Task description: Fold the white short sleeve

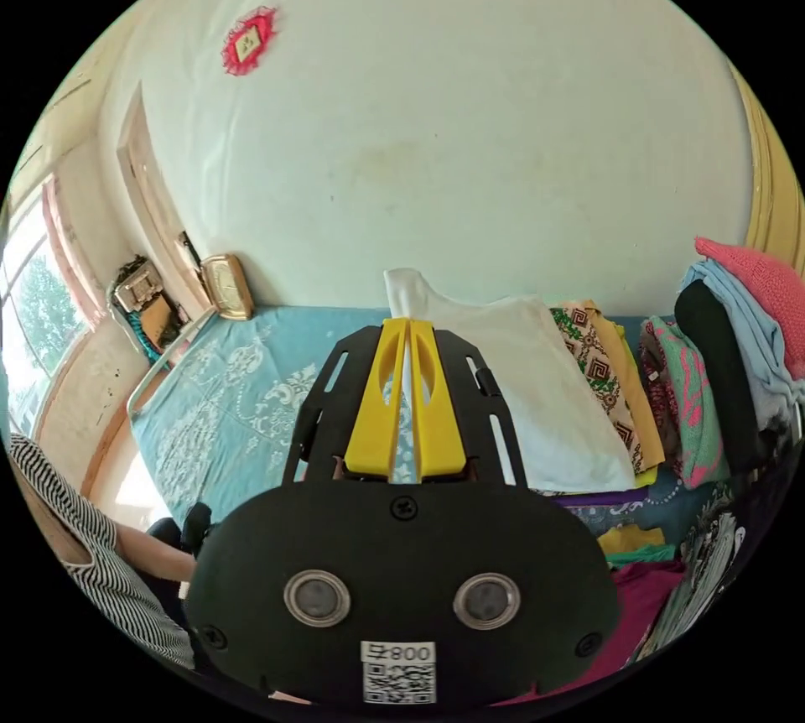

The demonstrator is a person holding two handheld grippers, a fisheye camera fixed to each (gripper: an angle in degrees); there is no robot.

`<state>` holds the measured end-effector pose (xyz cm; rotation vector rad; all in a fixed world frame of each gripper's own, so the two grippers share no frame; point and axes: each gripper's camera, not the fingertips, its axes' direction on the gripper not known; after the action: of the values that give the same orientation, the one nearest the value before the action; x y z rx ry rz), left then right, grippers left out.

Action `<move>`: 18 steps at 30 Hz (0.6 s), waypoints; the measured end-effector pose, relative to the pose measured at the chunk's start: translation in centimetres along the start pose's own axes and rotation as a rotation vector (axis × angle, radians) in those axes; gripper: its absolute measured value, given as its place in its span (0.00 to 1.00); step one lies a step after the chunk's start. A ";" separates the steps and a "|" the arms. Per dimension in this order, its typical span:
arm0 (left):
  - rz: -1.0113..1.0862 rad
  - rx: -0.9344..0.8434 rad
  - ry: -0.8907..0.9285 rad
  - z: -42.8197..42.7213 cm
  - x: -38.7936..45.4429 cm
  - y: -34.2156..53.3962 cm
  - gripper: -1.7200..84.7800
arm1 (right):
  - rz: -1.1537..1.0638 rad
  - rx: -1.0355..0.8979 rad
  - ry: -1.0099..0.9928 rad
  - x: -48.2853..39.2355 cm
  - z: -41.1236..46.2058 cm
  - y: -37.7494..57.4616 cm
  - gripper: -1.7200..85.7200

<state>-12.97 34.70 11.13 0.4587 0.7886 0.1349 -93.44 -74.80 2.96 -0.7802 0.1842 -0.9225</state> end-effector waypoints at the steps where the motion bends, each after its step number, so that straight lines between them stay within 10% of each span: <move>1: -0.008 0.025 -0.021 -2.6 -0.6 1.2 0.03 | -0.011 0.014 -0.046 -1.1 -2.7 0.1 0.02; 18: -0.175 0.298 -0.098 -34.1 -5.0 21.3 0.11 | -0.093 0.013 -0.398 -16.6 -30.1 0.9 0.09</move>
<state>-39.61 64.19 2.97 0.6698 0.7519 -0.1692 -116.84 -77.44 -22.18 -0.9494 -0.2078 -0.8366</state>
